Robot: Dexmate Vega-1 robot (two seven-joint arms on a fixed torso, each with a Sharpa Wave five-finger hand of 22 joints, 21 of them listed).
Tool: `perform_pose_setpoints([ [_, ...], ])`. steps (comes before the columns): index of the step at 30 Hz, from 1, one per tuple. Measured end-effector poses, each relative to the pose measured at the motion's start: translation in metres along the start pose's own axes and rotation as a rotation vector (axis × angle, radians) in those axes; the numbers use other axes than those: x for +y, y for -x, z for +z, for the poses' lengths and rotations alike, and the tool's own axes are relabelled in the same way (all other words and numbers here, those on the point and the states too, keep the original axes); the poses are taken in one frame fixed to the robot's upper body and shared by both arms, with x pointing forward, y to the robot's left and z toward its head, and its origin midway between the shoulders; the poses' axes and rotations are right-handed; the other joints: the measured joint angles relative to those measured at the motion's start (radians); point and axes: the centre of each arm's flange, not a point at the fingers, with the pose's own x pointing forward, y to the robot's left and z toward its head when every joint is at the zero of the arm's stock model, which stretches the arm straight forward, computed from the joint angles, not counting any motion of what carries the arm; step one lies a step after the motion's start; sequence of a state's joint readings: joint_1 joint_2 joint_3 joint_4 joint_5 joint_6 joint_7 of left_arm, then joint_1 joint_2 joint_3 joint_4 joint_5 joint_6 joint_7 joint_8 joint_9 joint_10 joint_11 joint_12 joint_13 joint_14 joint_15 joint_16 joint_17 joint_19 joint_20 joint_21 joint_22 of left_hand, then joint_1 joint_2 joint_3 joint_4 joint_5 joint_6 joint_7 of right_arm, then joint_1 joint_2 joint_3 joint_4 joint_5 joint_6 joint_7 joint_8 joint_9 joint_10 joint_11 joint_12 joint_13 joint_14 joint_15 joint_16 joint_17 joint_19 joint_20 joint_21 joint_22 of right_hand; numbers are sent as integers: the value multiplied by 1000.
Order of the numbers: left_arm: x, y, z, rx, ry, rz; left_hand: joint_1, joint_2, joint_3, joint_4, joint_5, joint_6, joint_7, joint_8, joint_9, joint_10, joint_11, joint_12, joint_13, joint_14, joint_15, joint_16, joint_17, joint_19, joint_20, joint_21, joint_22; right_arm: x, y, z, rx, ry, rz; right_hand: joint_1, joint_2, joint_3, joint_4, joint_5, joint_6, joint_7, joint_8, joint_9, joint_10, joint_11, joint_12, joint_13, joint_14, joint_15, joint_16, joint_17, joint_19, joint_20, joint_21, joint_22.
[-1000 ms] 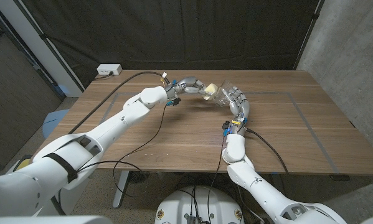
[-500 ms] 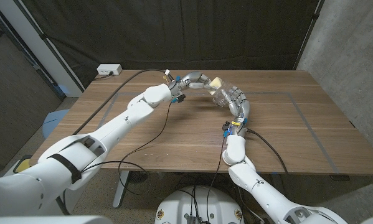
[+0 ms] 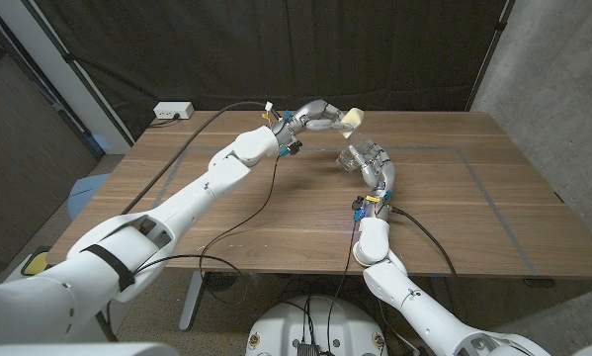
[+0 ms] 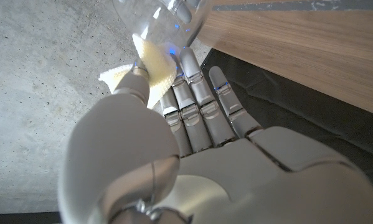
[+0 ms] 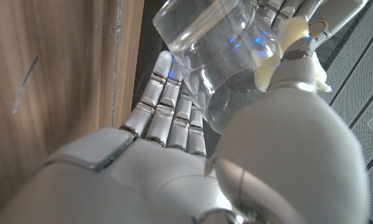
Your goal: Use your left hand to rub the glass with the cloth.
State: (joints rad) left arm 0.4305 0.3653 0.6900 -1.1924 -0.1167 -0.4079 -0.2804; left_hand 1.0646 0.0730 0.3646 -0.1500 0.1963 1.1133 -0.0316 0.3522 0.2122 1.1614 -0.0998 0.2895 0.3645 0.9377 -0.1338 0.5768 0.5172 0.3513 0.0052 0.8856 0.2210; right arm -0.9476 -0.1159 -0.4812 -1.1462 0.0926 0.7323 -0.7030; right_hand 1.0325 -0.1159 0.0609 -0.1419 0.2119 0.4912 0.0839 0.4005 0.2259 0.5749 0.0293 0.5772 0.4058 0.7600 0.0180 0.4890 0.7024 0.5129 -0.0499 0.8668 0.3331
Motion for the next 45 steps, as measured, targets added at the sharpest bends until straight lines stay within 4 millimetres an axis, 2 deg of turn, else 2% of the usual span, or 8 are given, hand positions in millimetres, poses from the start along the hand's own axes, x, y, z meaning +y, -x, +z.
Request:
perform_pose_setpoints([
  [8,-2,4,-1,3,20,22,0,0,0,0,0,0,0,-4,2,0,0,7,4,8,-1,0,0,0,0,10,0,0,-2,3,-8,-2,-3,0,0,0,0,0,0,0,-1,-1,0,0,0,-1,3,3,1,0,0,0,9,-1],
  [21,-9,10,-16,71,29,10,10,-10,13,6,-1,0,0,0,3,0,0,8,14,13,-2,0,0,0,0,21,-3,-1,-13,8,-30,-21,-27,1,-1,0,0,0,0,0,-4,1,0,0,-1,0,2,2,1,6,-3,4,23,-4],
  [31,-18,15,-30,147,1,-53,10,-10,13,6,4,7,7,0,3,7,4,8,19,13,-2,0,3,0,0,28,-3,-3,-17,11,-44,-33,-38,1,-1,0,0,0,5,-5,1,5,0,0,-2,0,2,1,1,9,-9,2,29,-9],
  [38,-16,18,-26,152,-31,-77,10,-10,19,4,4,7,7,-1,3,7,4,7,23,13,-2,0,5,0,0,36,-3,-4,-17,12,-48,-36,-39,4,-4,0,0,-4,16,-16,1,5,7,-7,-6,2,5,5,-1,11,-9,2,35,-8],
  [39,-20,21,-35,209,-50,-116,10,-10,19,4,4,7,7,-1,3,7,4,7,23,13,-2,0,5,0,0,36,-3,-4,-18,14,-53,-39,-40,4,-4,0,0,-4,16,-16,1,5,7,-7,-7,2,5,5,-4,11,-9,1,35,-8],
  [45,-18,29,-39,268,-99,-159,10,-10,21,7,4,7,7,-5,8,7,4,5,28,13,-2,0,9,-5,6,36,-3,-6,-17,16,-57,-39,-37,4,-4,0,0,-4,16,-16,1,5,11,-3,-12,2,6,5,-7,8,-14,0,40,-14],
])
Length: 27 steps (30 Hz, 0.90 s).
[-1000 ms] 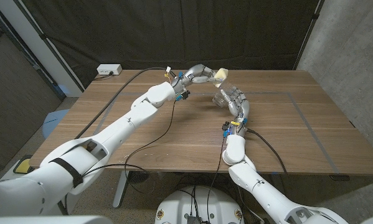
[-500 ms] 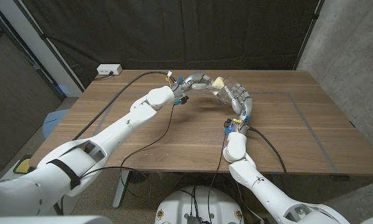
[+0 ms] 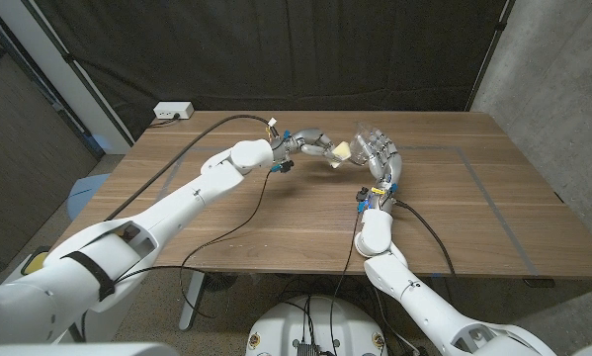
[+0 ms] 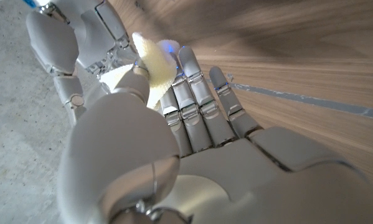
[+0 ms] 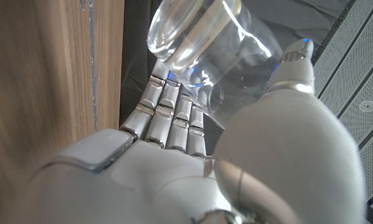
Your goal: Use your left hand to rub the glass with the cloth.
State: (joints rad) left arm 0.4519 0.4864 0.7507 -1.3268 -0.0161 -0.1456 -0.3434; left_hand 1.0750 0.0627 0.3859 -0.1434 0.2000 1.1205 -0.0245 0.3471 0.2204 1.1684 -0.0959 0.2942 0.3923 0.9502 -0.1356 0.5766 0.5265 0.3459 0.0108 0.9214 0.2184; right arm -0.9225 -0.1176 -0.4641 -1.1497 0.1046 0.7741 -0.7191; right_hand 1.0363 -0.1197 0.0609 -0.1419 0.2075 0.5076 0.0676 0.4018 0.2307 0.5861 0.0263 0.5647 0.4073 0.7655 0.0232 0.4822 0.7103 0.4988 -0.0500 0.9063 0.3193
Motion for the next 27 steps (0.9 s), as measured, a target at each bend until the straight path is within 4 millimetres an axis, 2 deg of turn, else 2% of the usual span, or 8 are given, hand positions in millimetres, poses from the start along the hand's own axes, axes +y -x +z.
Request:
perform_pose_setpoints([
  [11,15,27,-6,110,-134,-20,0,0,1,1,-1,0,0,-1,10,0,0,-1,5,0,0,0,0,0,0,15,0,-2,1,7,-31,48,22,0,0,0,0,5,0,0,-1,3,1,1,-2,0,0,0,-3,6,0,0,9,-3],
  [18,26,44,-10,196,-249,-29,-2,2,1,1,-4,0,0,-1,11,-2,2,-1,9,0,0,0,4,0,0,19,0,0,1,12,-66,146,67,0,0,0,0,5,0,0,-1,4,1,1,3,0,2,-2,-7,6,-3,4,18,-5],
  [27,34,59,-5,261,-399,-28,-3,3,1,1,0,0,0,-1,11,-4,0,-1,14,0,0,0,2,0,0,28,-5,7,2,20,-124,279,161,0,0,0,0,4,0,0,-1,1,1,1,3,0,2,-2,-11,8,-3,4,23,-7],
])
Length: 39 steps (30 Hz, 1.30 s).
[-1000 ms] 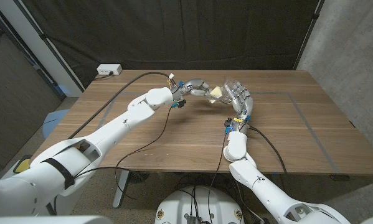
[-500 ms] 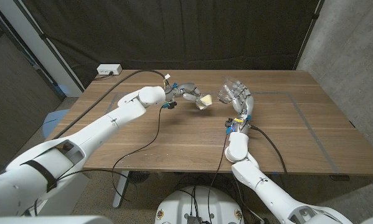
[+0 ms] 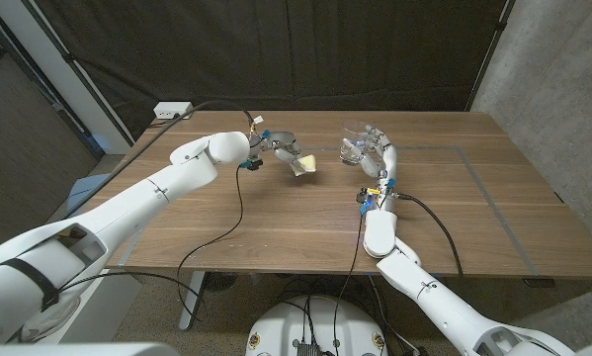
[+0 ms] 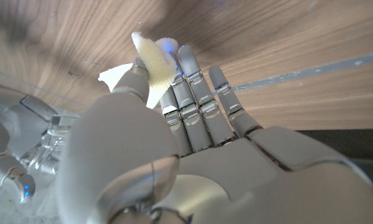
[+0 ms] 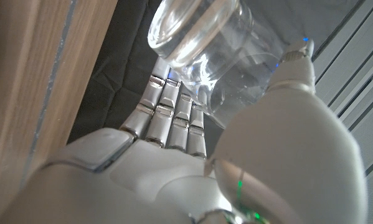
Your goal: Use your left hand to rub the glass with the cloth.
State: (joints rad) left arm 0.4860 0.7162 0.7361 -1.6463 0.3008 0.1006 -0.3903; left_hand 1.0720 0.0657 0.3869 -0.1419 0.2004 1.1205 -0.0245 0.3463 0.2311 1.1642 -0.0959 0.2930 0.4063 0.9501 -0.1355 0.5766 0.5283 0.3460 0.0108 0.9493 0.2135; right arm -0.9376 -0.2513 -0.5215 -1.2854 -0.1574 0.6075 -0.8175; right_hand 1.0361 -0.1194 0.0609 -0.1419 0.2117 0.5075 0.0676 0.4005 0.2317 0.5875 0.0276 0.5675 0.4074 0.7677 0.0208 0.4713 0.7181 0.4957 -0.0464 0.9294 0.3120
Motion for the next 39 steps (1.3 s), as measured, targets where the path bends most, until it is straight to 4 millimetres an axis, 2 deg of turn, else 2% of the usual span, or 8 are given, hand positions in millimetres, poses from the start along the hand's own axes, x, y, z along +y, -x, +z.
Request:
perform_pose_setpoints([
  [8,2,10,-2,78,-163,16,-1,1,0,0,0,0,0,-4,-1,-2,1,-3,5,6,-5,-4,0,0,0,2,0,7,0,7,-40,98,78,0,0,0,0,0,0,0,-3,-1,0,0,0,0,1,-1,-1,-3,0,0,7,-2],
  [19,4,22,-6,139,-267,59,-7,7,0,0,-3,0,0,-15,-13,-19,-11,-12,8,-6,-2,-12,3,-4,4,11,-5,19,4,5,-41,190,180,1,-1,0,0,-4,4,4,-4,-1,0,0,-3,0,1,-1,-5,-2,0,0,15,-2],
  [25,1,26,-5,150,-289,70,-12,12,3,-3,-14,0,0,-48,-23,-43,-9,-50,-14,-37,7,-39,-4,-26,4,18,-9,23,6,-1,-14,208,213,4,-4,0,0,-4,7,0,-7,-2,0,0,-4,0,1,-1,-8,-2,0,0,22,-6],
  [27,3,28,-6,171,-332,81,-12,12,25,8,-20,-37,-8,-80,-28,-108,-18,-86,-32,-74,15,-62,-7,-51,4,18,-16,28,9,-5,2,212,234,12,-12,0,0,-4,11,-3,-8,-2,5,-5,-5,0,9,-2,-9,-2,0,0,23,-6],
  [29,3,29,-6,185,-359,82,8,32,32,15,-20,-108,-17,-111,-33,-177,-29,-113,-49,-119,27,-86,-10,-80,5,18,-20,31,10,-7,11,212,242,13,-13,0,0,0,11,-3,-8,-2,5,-5,-7,0,9,-2,-11,-2,0,0,23,-6],
  [32,4,31,-7,225,-405,67,4,35,34,19,-27,-190,-27,-144,-36,-282,-32,-127,-70,-187,45,-127,-23,-125,10,3,-25,33,12,-10,26,212,251,13,-13,0,0,0,11,-3,-5,-5,5,-5,-8,0,10,-2,-12,-2,0,0,23,-6],
  [36,2,31,-4,265,-457,24,-79,-10,1,60,-25,-372,-48,-169,-37,-479,-9,-127,-116,-321,71,-219,-75,-204,26,-30,-32,36,13,-14,48,210,257,14,-14,0,0,0,11,-3,-3,-6,5,-5,-8,0,10,-3,-9,-2,-4,-3,30,-8],
  [39,4,30,-4,304,-487,-16,-151,-56,-44,92,-10,-528,-59,-170,-37,-635,29,-123,-155,-458,84,-311,-126,-268,50,-68,-32,37,14,-16,62,208,259,14,-14,0,0,0,13,-1,-3,-7,5,-5,-8,0,10,-3,-9,-2,-4,-4,30,-11],
])
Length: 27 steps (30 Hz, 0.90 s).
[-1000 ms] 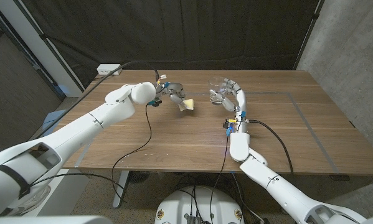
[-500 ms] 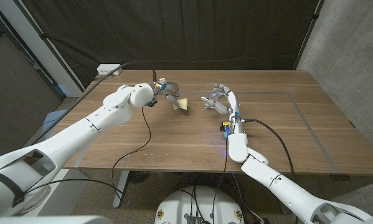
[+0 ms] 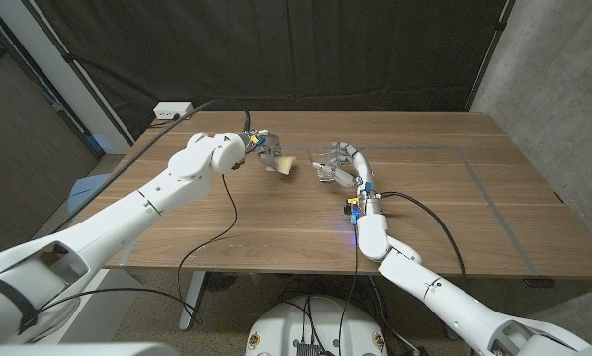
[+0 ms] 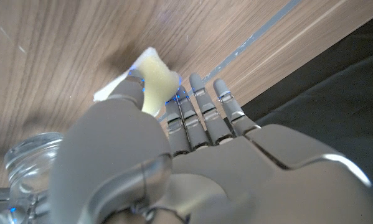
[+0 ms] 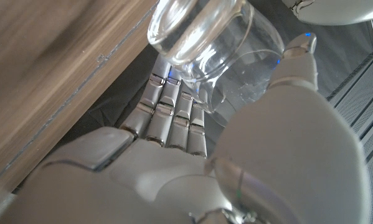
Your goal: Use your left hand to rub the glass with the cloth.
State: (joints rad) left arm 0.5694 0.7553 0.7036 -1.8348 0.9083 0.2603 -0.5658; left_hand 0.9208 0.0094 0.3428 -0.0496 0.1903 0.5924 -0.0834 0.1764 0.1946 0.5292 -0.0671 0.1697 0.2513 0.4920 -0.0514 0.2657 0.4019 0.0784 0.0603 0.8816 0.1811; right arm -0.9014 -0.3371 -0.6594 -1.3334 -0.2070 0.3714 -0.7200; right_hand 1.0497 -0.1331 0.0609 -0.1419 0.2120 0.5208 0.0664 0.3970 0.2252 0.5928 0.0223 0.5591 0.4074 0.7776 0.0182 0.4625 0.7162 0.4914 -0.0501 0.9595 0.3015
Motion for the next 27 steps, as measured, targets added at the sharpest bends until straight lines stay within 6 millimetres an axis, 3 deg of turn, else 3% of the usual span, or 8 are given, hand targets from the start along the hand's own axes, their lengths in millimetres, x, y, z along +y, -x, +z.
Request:
perform_pose_setpoints([
  [4,3,-2,1,25,-37,-62,-80,-44,-64,41,17,-195,4,-3,0,-158,59,4,-33,-135,38,-65,-44,-67,31,-49,0,2,1,-3,16,-3,3,0,0,0,0,0,1,1,0,0,0,0,-3,0,0,0,0,4,-3,0,1,0],
  [7,2,-2,0,42,-57,-108,-126,-66,-99,63,25,-278,5,-3,1,-231,85,4,-42,-191,68,-78,-64,-90,47,-73,-4,3,1,-4,22,-5,4,0,0,0,0,0,1,1,0,0,0,0,-4,0,0,0,0,5,-8,2,8,0],
  [12,7,-4,-1,71,-78,-152,-208,-52,-139,105,33,-312,5,5,3,-269,89,12,-47,-220,78,-78,-77,-98,48,-80,-2,5,2,-7,36,-6,5,0,0,0,0,0,1,1,0,0,0,0,-4,0,0,0,0,5,-8,2,8,0],
  [17,12,-1,-7,95,-42,-125,-268,-13,-148,153,41,-324,17,9,3,-269,89,20,-51,-219,78,-67,-84,-87,37,-80,-2,9,4,-10,53,-5,7,-1,1,0,0,0,1,1,0,1,3,-3,-7,1,0,0,0,5,-8,2,13,-6],
  [27,20,7,-11,45,98,-42,-297,17,-145,169,41,-358,36,9,3,-272,89,20,-52,-212,71,-65,-93,-73,31,-89,-2,16,3,-16,80,-2,-12,-1,1,0,0,-1,3,0,-2,0,9,2,-3,1,2,1,-2,6,-8,2,20,-7],
])
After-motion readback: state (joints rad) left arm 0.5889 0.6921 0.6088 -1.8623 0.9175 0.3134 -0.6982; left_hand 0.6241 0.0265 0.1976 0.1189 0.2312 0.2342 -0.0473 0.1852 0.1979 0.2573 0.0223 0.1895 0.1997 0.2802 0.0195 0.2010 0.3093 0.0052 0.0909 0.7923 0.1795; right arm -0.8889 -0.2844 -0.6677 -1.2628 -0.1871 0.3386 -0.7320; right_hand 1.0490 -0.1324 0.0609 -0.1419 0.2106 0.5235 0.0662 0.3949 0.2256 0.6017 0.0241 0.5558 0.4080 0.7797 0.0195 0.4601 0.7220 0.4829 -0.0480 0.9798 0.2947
